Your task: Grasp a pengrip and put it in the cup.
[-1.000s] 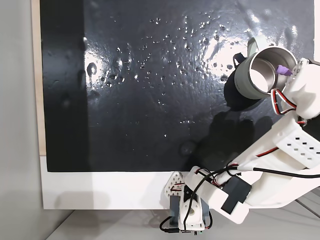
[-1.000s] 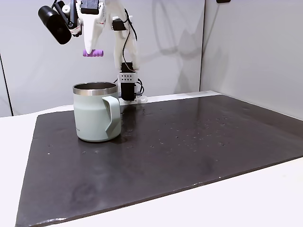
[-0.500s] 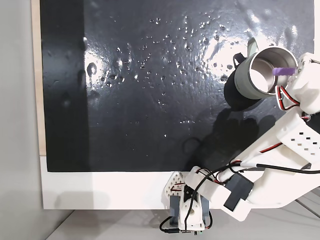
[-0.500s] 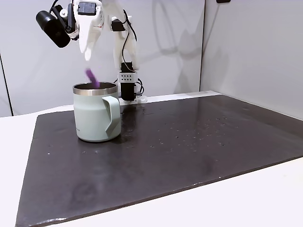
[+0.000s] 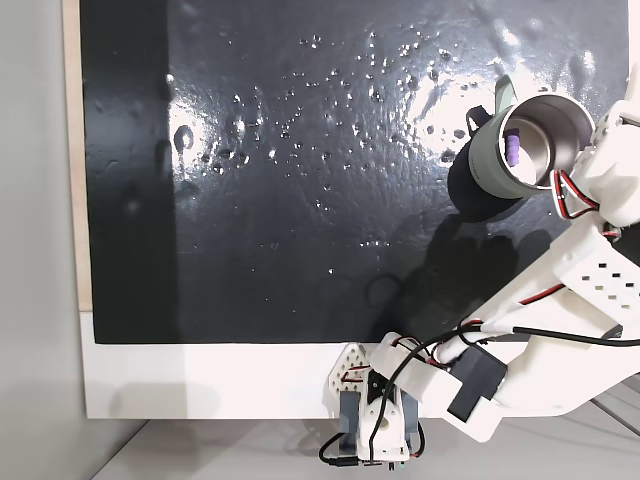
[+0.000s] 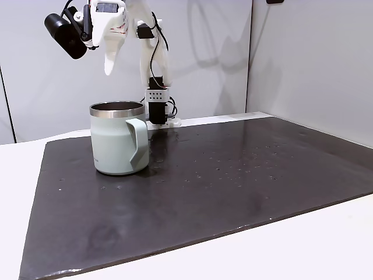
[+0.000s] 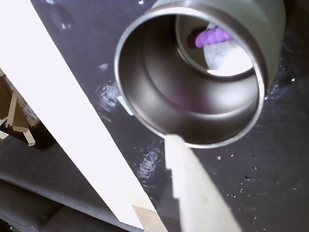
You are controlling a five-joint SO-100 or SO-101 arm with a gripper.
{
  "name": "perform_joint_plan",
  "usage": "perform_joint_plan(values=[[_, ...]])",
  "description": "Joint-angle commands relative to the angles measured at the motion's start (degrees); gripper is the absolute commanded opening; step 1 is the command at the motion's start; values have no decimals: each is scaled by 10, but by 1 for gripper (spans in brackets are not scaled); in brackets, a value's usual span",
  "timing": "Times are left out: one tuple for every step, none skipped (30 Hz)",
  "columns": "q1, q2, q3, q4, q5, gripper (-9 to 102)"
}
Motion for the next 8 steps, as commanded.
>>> perform_joint_plan(values=[[-2, 25, -58, 7, 5, 39], [-3, 25, -58, 7, 6, 39], [-4, 26, -58, 8, 7, 39], [-4, 28, -58, 8, 7, 39], [-4, 28, -58, 8, 7, 39], [-5, 29, -58, 8, 7, 39], [-5, 29, -58, 8, 7, 39], [-6, 29, -58, 8, 6, 38]])
